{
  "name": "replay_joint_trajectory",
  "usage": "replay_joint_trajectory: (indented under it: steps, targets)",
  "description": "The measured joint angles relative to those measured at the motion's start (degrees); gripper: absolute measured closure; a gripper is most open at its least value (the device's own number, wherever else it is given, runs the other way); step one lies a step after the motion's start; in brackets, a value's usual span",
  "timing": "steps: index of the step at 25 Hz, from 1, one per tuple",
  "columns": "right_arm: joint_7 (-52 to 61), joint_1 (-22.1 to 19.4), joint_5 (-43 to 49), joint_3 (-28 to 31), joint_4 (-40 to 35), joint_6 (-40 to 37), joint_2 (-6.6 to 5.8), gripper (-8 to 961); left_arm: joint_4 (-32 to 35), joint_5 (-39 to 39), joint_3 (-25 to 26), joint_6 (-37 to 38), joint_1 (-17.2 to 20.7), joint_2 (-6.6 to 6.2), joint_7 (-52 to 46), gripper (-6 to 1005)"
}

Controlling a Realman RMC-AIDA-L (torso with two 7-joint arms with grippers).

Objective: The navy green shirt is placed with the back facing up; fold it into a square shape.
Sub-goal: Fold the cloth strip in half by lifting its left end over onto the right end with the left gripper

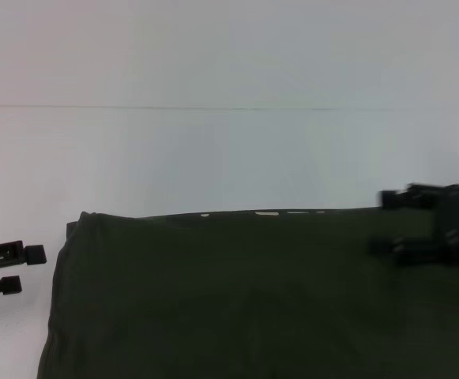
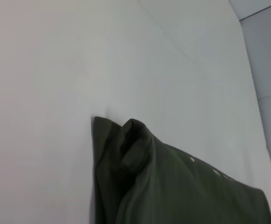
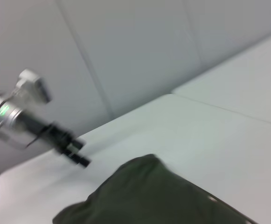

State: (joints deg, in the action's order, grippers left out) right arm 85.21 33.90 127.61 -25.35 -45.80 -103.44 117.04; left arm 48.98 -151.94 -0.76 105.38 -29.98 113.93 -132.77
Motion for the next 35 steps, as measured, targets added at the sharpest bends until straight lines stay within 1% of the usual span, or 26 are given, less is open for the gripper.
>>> replay_joint_trajectory:
  steps: [1,3,6,9,12,14,19,25,28,30,33,35]
  targets:
    - [-3.07,0.08,0.00,-0.95,-0.07,1.21,1.38,25,-0.10,0.07,0.00,0.07,-0.19,-0.10,-0.96,77]
    - [-9.65,0.30,-0.15,-3.95,1.76,5.05,2.96,25,-0.74,0.10,-0.07,0.13,-0.61,-0.21,-2.19,69]
    - [-15.54,1.41,-1.27,-8.59,7.49,10.44,2.82,26,-2.11,0.15,-0.10,-0.12,-0.82,-0.30,-3.42,58]
    - [-18.97,2.08,-1.73,-12.06,9.75,13.75,3.01,26,-3.18,-0.07,-0.77,-1.28,-0.83,-0.14,-3.68,50]
    - [-21.46,2.51,-3.12,-14.43,11.63,15.85,3.16,26,-3.84,-0.59,-3.10,-3.78,-0.85,-0.08,-4.00,50]
    - [-21.91,2.77,-3.95,-15.63,12.57,17.17,3.15,26,-4.07,-0.92,-3.78,-5.34,-0.91,-0.03,-5.02,51]
    - [-23.05,2.97,-4.57,-16.49,14.58,20.07,3.12,25,-7.50,-0.40,-3.62,-6.76,-1.89,-0.27,-5.06,51]
    - [-23.62,3.13,-4.57,-16.68,15.38,20.76,3.14,25,-13.07,-0.01,-4.36,-8.11,-4.33,-0.69,-1.70,50]
    - [-23.64,3.13,-4.57,-16.70,15.46,20.83,3.17,25,-14.05,0.00,-7.37,-10.83,-4.79,-0.67,-0.89,51]
    - [-23.64,3.13,-4.57,-16.72,15.55,20.83,3.22,25,-14.10,-0.01,-9.96,-13.69,-4.83,-0.42,-1.02,51]
    - [-23.66,3.11,-4.62,-16.74,15.99,20.83,3.26,26,-13.93,-0.11,-11.20,-16.29,-4.82,-0.26,-1.14,50]
    - [-23.66,3.10,-4.70,-16.75,16.11,20.83,3.27,26,-13.57,-0.04,-11.03,-17.51,-4.71,-0.27,-1.12,50]
